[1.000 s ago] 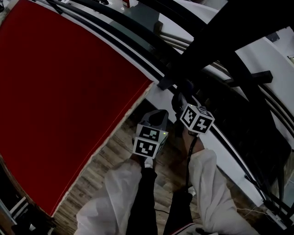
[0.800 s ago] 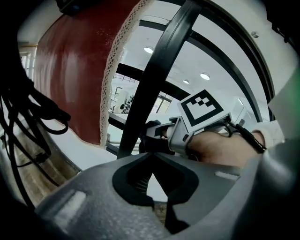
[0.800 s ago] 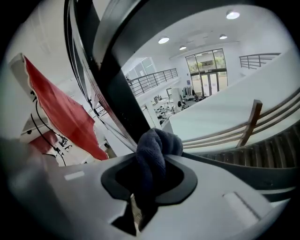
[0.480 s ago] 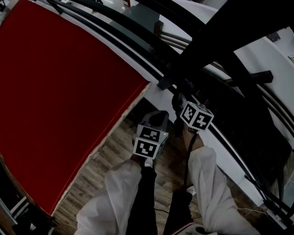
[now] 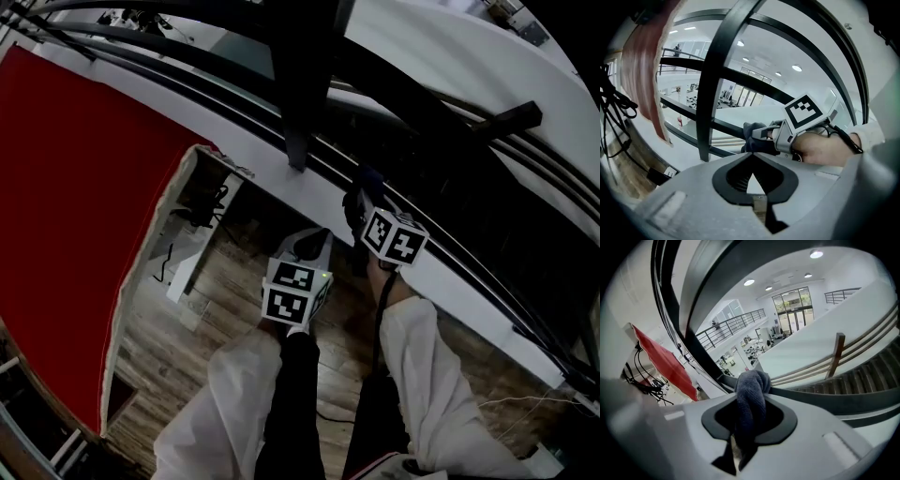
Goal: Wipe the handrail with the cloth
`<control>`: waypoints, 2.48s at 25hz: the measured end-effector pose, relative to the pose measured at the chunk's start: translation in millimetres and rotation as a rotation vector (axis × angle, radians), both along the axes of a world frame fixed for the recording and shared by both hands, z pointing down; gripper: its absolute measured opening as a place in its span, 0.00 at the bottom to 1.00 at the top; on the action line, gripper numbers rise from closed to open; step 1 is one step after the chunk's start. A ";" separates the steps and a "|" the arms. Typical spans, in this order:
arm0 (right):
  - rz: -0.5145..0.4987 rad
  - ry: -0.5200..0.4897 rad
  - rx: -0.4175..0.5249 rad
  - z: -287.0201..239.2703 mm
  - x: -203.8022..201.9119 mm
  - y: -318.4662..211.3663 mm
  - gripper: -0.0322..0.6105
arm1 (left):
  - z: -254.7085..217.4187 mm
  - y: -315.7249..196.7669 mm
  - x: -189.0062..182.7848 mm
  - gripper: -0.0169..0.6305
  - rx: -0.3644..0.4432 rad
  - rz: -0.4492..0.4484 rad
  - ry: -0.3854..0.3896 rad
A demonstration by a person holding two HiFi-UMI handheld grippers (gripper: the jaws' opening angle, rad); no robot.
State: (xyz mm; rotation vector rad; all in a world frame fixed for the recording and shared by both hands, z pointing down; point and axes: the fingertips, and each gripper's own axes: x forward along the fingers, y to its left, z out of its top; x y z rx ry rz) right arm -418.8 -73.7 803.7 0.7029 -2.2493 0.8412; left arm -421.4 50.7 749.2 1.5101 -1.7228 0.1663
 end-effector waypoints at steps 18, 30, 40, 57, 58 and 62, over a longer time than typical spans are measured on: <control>0.205 -0.012 0.027 -6.3 191.6 -53.2 0.17 | 4.4 -38.9 174.0 0.03 -0.020 0.245 -0.017; 0.374 0.031 0.029 -8.8 355.8 -97.9 0.17 | -4.7 -93.0 310.4 0.03 -0.002 0.420 -0.003; 0.496 0.072 0.041 -10.1 497.9 -136.1 0.17 | -11.8 -129.9 421.8 0.03 0.028 0.496 -0.001; 0.562 0.084 0.091 -11.8 670.7 -177.6 0.17 | -1.8 -174.8 582.2 0.03 0.049 0.604 -0.006; 0.567 0.088 0.094 -12.4 682.2 -180.7 0.17 | -2.5 -178.2 592.3 0.03 0.052 0.609 -0.001; 0.578 0.079 0.104 -14.3 714.8 -191.5 0.17 | 0.2 -188.7 626.0 0.03 0.055 0.623 0.011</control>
